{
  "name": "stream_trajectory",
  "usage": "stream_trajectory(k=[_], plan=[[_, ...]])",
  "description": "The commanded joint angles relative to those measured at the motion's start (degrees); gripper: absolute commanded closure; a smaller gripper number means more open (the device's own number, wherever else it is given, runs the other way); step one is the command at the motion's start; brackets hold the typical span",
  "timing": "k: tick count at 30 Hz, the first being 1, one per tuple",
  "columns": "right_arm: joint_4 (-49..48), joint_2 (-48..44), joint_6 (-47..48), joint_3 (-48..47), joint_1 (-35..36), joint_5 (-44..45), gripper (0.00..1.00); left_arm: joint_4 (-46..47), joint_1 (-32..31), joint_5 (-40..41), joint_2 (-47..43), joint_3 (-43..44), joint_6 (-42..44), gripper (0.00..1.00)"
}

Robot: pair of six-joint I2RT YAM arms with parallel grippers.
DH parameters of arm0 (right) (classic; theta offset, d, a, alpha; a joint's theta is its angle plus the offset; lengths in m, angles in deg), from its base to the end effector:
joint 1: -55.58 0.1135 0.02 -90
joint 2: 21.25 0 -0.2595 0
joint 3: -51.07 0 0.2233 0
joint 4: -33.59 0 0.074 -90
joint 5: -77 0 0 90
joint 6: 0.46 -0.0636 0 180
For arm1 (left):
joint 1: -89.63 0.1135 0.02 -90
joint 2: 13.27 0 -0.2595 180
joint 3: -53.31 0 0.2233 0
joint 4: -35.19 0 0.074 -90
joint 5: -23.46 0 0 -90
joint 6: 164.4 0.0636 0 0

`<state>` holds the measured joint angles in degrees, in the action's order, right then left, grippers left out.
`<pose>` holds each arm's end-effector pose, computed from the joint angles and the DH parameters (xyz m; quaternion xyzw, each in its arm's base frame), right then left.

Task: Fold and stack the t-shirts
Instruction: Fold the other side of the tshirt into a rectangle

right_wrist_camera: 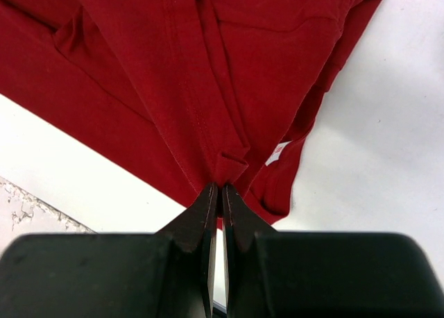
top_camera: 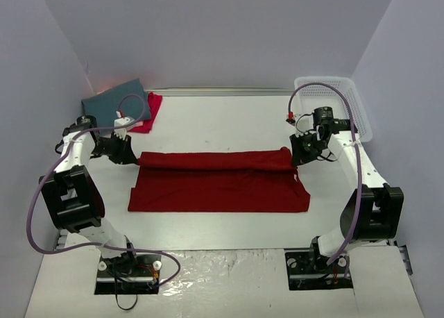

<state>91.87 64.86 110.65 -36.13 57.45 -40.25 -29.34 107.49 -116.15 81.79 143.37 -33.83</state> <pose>0.2953 0.0388 0.2669 -0.2509 0.9004 0.1769 0.3084 0.3058 0.0476 0.2446 0.2490 0.8611 -0.2816 0.3423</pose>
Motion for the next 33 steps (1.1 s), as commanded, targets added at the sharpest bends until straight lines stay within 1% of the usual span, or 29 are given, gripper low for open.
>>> stream_trajectory(k=[1, 5, 11, 21, 25, 33], plan=[[2.1, -2.3, 1.1, 0.8, 0.5, 1.3, 1.00, -2.3, 0.7, -0.6, -2.4, -0.8, 3.3, 0.98], [2.8, -1.9, 1.4, 0.3, 0.9, 1.8, 1.00, -2.3, 0.7, -0.6, -2.5, -2.1, 4.3, 0.98], [4.8, 1.6, 3.8, -0.1, 2.7, 2.2, 1.00, -3.2, 0.7, -0.3, -1.8, -2.8, 7.1, 0.98], [6.3, 11.7, 5.8, -0.4, 8.1, 3.3, 1.00, -5.6, 0.7, 0.0, 2.0, -1.7, 11.2, 0.98], [6.3, 14.1, 6.1, -0.7, 8.2, 4.7, 1.00, -5.6, 0.6, 0.9, 2.8, -2.1, 12.0, 0.98], [6.5, 15.7, 6.7, -0.5, 8.1, 8.1, 1.00, -4.6, 0.6, 2.8, 4.0, -3.5, 13.3, 0.98]])
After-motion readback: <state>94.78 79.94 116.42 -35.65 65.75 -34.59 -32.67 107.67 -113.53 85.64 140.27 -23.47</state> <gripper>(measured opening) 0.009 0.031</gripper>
